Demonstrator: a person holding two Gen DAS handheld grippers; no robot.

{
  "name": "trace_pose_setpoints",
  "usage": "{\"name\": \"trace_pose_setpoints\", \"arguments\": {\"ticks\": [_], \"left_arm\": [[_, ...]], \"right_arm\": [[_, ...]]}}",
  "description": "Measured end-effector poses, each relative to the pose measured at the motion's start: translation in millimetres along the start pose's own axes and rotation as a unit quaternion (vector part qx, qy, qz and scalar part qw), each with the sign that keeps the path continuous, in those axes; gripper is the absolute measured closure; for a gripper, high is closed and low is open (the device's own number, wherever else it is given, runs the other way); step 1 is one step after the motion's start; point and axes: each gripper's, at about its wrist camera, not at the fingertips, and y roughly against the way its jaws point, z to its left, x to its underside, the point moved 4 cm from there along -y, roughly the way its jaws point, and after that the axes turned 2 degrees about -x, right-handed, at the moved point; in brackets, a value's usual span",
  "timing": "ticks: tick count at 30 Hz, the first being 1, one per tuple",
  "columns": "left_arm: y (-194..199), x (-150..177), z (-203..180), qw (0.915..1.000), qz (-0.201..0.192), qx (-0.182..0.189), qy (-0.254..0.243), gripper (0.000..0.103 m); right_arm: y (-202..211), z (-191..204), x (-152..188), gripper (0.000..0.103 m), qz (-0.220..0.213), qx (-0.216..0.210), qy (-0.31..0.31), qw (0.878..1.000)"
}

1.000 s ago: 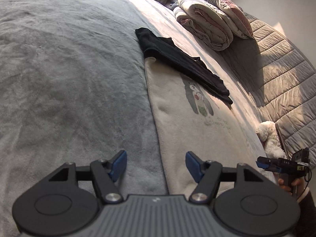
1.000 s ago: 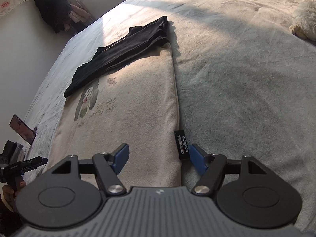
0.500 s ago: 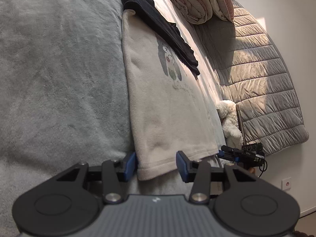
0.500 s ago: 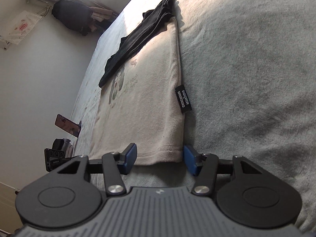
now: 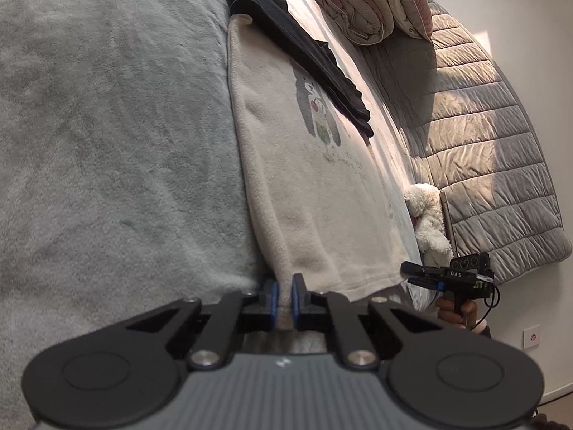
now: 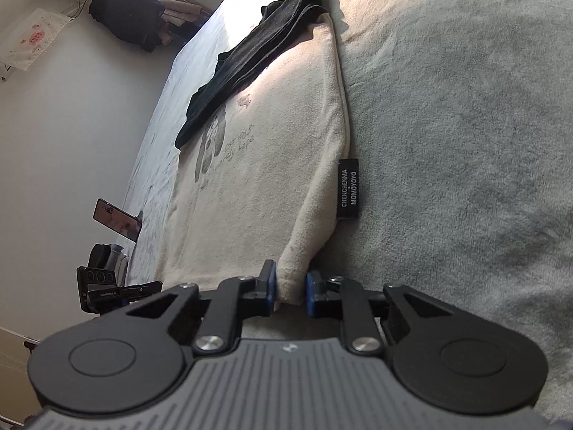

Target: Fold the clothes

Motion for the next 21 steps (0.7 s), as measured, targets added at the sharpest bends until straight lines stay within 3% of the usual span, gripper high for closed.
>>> {"name": "trace_pose_setpoints", "arguments": {"ticks": [5,9,12,16,20,21], "left_arm": [[7.2,-5.2,-3.9,0.9991,-0.030,0.029,0.004,0.096],[14.6,-18.7,-3.7,0.9945,-0.086,0.048,0.036,0.096],[15.6,-31.5,0.5,0.9883,-0.127,0.040,0.075,0.096],[11.6,-48.9,9.3,0.9747,-0.177,0.025,0.134,0.096],[7.4,-64.9,20.1,0.9550,-0.226,0.012,0.191,0.097],[6.5,-69.1,23.0,0.9485,-0.241,0.007,0.205,0.102]], "right_arm": [[8.8,11.4,-8.2,0.084,-0.034,-0.026,0.001,0.999],[9.3,17.0,-20.7,0.084,-0.069,-0.039,-0.010,0.997],[6.8,19.7,-31.0,0.084,-0.095,-0.046,-0.021,0.994],[-4.3,16.6,-47.0,0.084,-0.129,-0.040,-0.046,0.990],[-17.8,9.0,-65.2,0.084,-0.167,-0.021,-0.076,0.983],[-20.6,6.4,-69.2,0.084,-0.175,-0.016,-0.085,0.981]]}}
